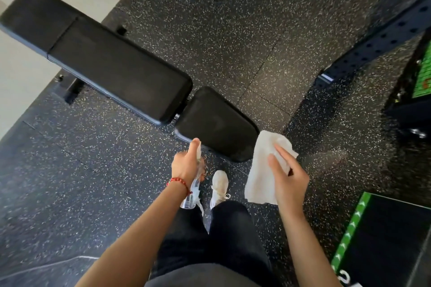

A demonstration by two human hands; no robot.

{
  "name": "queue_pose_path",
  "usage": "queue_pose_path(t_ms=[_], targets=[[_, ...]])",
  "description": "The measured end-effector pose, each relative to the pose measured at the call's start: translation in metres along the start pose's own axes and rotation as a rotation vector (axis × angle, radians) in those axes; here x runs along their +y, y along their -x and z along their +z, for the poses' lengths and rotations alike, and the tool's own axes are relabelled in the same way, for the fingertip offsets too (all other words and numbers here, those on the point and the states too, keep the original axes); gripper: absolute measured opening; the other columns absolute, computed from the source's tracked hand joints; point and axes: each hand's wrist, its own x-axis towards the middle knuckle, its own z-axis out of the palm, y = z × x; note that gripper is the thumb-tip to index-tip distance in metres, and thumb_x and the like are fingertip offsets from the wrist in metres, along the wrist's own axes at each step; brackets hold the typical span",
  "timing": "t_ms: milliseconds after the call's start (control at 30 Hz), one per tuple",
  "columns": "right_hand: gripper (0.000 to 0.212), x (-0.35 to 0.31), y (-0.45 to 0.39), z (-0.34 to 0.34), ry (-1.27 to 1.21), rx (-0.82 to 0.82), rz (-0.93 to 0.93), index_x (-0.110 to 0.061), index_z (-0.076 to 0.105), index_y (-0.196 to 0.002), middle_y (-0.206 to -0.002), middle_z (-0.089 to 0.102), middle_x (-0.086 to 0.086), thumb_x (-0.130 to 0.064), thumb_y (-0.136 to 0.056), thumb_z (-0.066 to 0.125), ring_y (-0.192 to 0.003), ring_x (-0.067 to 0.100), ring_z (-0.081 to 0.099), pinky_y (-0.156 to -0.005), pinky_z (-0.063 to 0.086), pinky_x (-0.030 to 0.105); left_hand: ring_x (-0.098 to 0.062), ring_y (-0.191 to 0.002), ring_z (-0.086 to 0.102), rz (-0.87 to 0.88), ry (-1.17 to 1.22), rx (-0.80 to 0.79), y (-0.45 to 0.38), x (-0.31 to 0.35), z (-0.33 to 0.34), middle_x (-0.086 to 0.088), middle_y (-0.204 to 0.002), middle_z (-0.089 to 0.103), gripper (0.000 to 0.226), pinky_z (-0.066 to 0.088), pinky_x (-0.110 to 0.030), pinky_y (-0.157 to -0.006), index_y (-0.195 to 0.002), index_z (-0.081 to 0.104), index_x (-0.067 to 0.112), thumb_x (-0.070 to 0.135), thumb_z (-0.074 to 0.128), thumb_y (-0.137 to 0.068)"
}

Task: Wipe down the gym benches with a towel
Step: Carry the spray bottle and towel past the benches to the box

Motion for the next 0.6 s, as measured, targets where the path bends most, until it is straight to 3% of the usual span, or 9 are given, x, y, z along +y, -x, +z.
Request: queue_pose_path(t_ms=[133,367,467,600], targets=[[0.025,-0.003,-0.008,0.0,0.001,-0.021,0.008,-0.039,0.067,-0.093,-0.096,0.064,-0.035,-0.018,-0.081,0.069,-0.101,-0.012,0.056,-0.078,0.04,0.0,-0.018,-0.045,0.051,-0.03,0.029,-0.008,0.001,0.0,0.003,0.0,-0.049,0.058,0.05,0.045,-0.029,-0.056,-0.055,0.057,0.01,0.054,0.048,-0.077],[0.023,-0.007,-0.024,0.005,0.011,-0.075,0.024,-0.04,0.068,-0.092,-0.098,0.065,-0.032,-0.02,-0.08,0.07,-0.101,-0.009,0.057,-0.078,0.043,0.003,-0.015,-0.042,0.046,-0.039,0.008,0.118,-0.005,0.003,-0.003,0.002,-0.045,0.051,0.058,0.034,-0.027,-0.05,-0.05,0.047,0.013,0.063,0.047,-0.08],[0.022,-0.011,-0.032,0.016,0.049,-0.113,0.028,-0.039,0.068,-0.093,-0.098,0.065,-0.031,-0.021,-0.08,0.07,-0.101,-0.008,0.057,-0.083,0.045,0.011,-0.011,-0.034,0.045,-0.039,0.058,0.145,-0.009,0.014,-0.015,0.007,-0.036,0.049,0.061,0.033,-0.026,-0.048,-0.048,0.049,0.012,0.064,0.047,-0.081],[0.023,-0.024,-0.04,0.041,0.072,-0.179,-0.006,-0.041,0.068,-0.092,-0.097,0.065,-0.033,-0.021,-0.08,0.069,-0.1,-0.011,0.056,-0.078,0.044,0.004,-0.003,-0.023,0.04,-0.008,0.19,0.197,-0.017,0.033,-0.035,0.006,-0.028,0.045,0.062,0.032,-0.014,-0.029,-0.037,0.046,0.015,0.052,0.051,-0.086]])
